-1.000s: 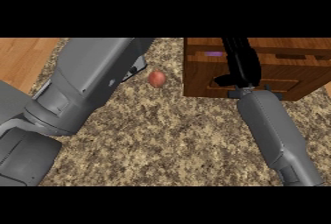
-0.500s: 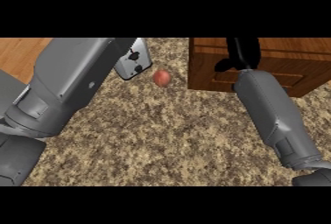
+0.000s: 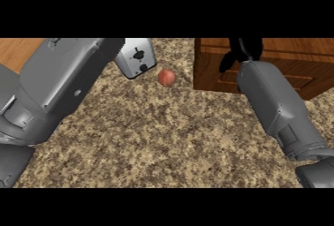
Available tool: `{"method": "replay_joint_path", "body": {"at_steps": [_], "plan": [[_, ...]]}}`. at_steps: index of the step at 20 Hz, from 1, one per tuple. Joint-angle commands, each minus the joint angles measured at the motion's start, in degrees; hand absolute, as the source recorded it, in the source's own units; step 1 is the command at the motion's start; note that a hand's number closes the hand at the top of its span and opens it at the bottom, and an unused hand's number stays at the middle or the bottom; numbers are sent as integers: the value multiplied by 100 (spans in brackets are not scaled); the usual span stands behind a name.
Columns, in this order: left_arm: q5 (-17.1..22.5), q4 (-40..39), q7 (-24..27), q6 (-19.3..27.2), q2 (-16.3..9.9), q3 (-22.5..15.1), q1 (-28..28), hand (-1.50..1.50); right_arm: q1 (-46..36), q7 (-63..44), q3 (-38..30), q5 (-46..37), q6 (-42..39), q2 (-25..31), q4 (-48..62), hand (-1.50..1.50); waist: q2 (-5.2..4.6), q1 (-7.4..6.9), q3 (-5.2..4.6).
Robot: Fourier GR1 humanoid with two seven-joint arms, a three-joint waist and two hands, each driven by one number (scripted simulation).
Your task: Pick up the can, place it into the drawer and close the drawer
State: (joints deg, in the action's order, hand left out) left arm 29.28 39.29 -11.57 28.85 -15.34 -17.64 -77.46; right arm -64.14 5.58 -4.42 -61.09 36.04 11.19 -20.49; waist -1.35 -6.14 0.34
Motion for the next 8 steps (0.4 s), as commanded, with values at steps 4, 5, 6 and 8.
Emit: {"method": "replay_joint_path", "body": {"at_steps": [4,5,6,8], "plan": [[-19,669,-187,-124,-359,-60,484,-150,-553,500,-605,676,92,-112,-107,-150,74,-137,-21],[-48,646,37,-90,-301,-47,647,-150,-574,636,-693,754,83,-50,-62,-150,4,-114,-19],[-11,737,-193,-130,-403,-30,565,-150,-613,559,-671,695,170,-109,-28,-150,35,-93,-22],[47,978,-174,-115,-441,8,842,-150,-584,827,-772,809,55,-43,11,-150,48,-104,-22]]}}
